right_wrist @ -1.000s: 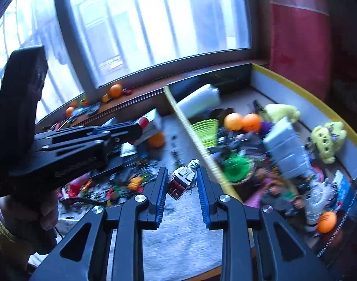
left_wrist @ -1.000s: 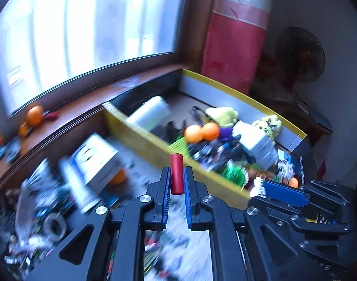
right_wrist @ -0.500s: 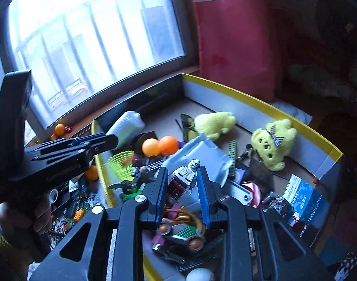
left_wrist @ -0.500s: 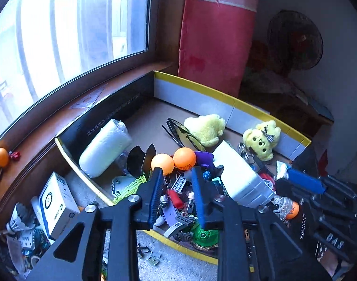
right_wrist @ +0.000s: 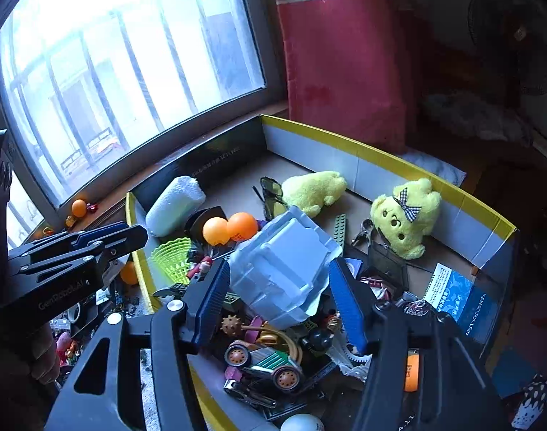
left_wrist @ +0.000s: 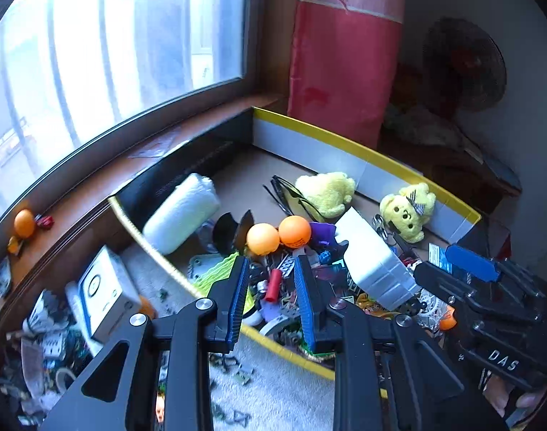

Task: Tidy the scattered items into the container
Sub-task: 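Carry the red cylinder and minifigure over the yellow container with both grippers, then open both grippers to drop the pieces into the container, then move both open grippers back over the cluttered table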

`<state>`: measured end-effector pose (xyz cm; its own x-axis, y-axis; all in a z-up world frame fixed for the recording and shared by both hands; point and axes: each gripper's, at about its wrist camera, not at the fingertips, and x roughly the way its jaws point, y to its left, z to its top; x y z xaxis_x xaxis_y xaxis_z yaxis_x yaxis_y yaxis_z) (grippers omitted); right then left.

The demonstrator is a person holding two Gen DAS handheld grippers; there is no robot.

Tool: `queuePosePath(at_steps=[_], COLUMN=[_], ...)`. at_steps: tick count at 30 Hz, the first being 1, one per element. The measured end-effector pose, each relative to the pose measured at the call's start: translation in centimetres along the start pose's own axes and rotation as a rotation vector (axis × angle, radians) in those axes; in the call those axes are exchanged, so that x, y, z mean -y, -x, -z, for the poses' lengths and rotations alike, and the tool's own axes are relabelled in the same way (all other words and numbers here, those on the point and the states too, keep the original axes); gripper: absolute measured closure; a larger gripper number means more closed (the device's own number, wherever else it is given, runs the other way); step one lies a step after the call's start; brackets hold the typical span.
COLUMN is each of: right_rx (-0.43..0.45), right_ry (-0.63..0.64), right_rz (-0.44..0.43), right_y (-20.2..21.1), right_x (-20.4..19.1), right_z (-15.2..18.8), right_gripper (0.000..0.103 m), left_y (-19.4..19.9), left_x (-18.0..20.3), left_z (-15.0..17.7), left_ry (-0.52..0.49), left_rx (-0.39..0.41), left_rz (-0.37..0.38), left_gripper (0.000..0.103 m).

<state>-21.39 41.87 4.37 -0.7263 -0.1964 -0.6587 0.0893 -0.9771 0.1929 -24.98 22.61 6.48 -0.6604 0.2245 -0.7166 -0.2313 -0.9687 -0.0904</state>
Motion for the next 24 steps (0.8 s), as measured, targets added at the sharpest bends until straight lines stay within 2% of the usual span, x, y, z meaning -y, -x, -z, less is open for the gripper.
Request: queuePosePath(at_steps=[3, 8, 16, 24], right_rx=[0.006, 0.016, 0.012, -0.018], right_ry=[0.023, 0.053, 0.106, 0.114], right_rz=[-0.024, -0.074, -0.191, -0.273], right_y=[0.8, 2.2, 3.8, 6.5], right_x=[-1.1, -3.6, -9.6, -16.6], right_z=[0.3, 1.0, 2.3, 5.4], right_gripper=[0.045, 0.045, 0.045, 0.045], left_y=[2.0, 6.1, 12.0, 17.3], left_x=[-0.6, -2.0, -6.3, -11.1], left_z=[0.6, 2.2, 6.0, 11.4], left_ry=[0.027, 0.054, 0.165, 0.266], left_rx=[0.018, 0.044, 0.056, 0.039], left_rz=[-0.010, -0.120, -0.227, -0.262], left_gripper=[0.077, 0.077, 0.077, 0.077])
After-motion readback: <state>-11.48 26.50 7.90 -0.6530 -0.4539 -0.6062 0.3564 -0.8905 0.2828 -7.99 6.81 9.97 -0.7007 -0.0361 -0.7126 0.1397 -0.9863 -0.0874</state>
